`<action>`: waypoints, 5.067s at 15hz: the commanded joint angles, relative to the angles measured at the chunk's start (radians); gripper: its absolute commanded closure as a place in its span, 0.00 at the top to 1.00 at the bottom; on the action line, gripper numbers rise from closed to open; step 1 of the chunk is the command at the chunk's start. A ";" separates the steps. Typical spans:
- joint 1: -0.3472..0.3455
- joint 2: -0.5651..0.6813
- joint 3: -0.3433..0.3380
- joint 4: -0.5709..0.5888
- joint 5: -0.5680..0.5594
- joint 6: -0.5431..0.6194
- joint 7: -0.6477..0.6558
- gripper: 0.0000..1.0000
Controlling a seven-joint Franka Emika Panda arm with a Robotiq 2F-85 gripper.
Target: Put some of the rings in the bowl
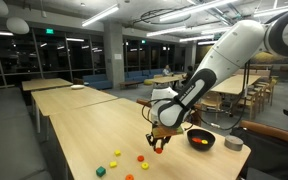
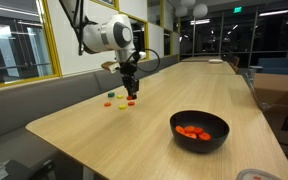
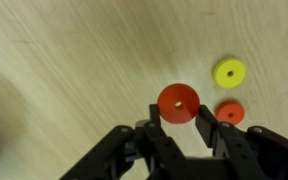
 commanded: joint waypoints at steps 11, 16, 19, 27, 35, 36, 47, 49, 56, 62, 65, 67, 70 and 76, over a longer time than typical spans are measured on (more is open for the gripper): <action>-0.379 -0.194 -0.077 -0.199 0.149 0.114 -0.135 0.23; -0.433 -0.189 -0.085 -0.210 0.238 0.113 -0.178 0.23; -0.443 -0.182 -0.085 -0.213 0.271 0.094 -0.180 0.67; -0.389 -0.162 -0.053 -0.176 0.246 0.064 -0.145 1.00; -0.215 -0.058 0.071 0.007 0.168 -0.047 -0.066 1.00; -0.192 -0.033 0.084 0.043 0.156 -0.068 -0.051 1.00; -0.015 0.271 0.157 0.460 0.077 -0.341 -0.071 1.00; 0.003 0.310 0.166 0.507 0.075 -0.370 -0.086 1.00; 0.054 0.383 0.174 0.555 0.087 -0.333 -0.111 1.00; 0.071 0.372 0.169 0.506 0.088 -0.245 -0.106 1.00; 0.074 0.366 0.169 0.476 0.091 -0.191 -0.106 1.00; 0.076 0.359 0.169 0.452 0.093 -0.167 -0.104 1.00; 0.080 0.353 0.168 0.420 0.094 -0.138 -0.103 1.00; 0.109 0.338 0.153 0.377 0.069 -0.104 -0.092 1.00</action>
